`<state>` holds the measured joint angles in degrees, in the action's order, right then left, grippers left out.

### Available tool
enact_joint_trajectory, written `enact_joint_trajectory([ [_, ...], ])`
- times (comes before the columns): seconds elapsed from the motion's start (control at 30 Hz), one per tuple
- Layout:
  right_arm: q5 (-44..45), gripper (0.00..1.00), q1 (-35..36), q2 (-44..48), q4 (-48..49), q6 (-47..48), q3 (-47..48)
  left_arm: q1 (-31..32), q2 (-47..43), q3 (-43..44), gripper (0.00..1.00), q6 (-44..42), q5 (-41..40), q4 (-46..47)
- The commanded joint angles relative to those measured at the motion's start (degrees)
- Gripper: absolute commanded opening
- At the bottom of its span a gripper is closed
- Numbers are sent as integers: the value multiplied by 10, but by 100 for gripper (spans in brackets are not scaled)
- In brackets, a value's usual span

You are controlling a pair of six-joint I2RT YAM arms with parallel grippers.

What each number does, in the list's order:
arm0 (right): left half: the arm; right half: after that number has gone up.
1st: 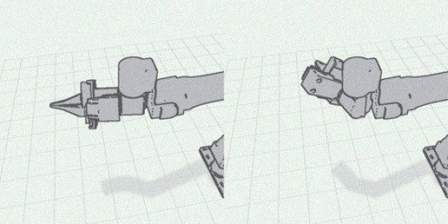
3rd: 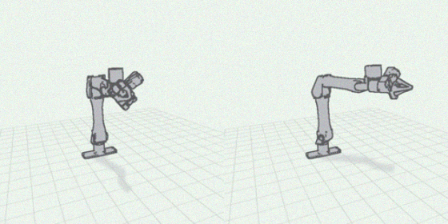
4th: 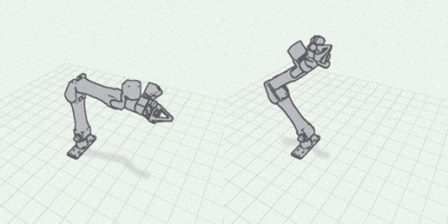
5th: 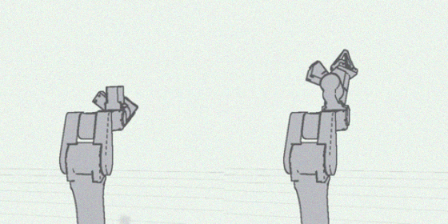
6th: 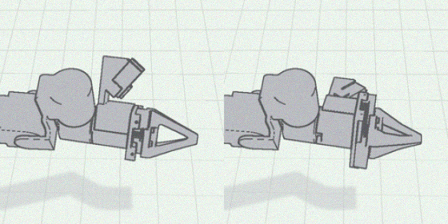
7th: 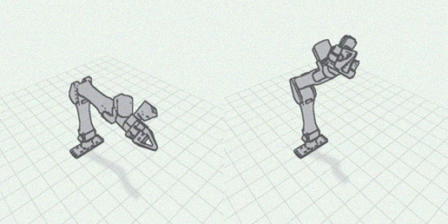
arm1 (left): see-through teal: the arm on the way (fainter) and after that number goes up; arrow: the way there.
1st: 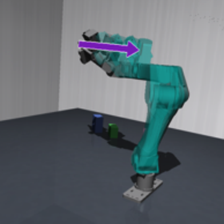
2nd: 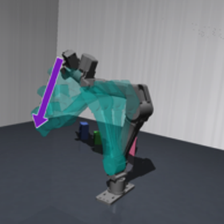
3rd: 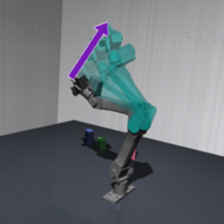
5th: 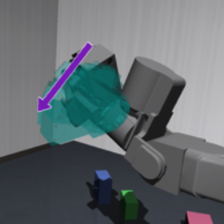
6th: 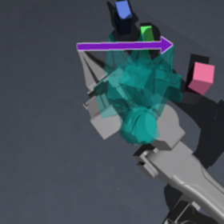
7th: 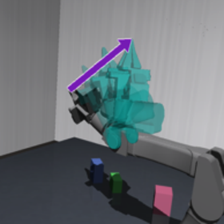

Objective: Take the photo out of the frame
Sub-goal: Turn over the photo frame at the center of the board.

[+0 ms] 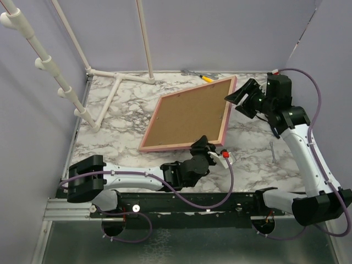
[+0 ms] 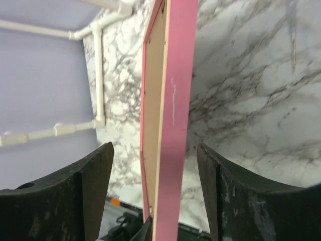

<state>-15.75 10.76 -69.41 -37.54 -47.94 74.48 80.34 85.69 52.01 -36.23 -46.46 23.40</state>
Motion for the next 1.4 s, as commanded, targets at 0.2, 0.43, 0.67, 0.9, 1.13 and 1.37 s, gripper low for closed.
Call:
enact_joint_trajectory([
  [0.2,248,81,-3,81,27,84,31,-2,-86,-4,0,104,10,36],
  [0.43,334,84,-3,110,55,120,4,-2,-126,2,0,138,23,34],
  [0.67,333,84,-3,124,80,105,-64,-3,-176,-3,0,182,29,47],
  [0.9,275,84,-3,123,102,99,-123,-20,-230,-28,0,231,49,82],
  [1.13,206,83,-3,123,145,101,-182,-31,-247,-28,0,262,65,90],
  [1.37,119,80,-3,113,186,96,-243,-47,-265,-52,0,319,48,108],
])
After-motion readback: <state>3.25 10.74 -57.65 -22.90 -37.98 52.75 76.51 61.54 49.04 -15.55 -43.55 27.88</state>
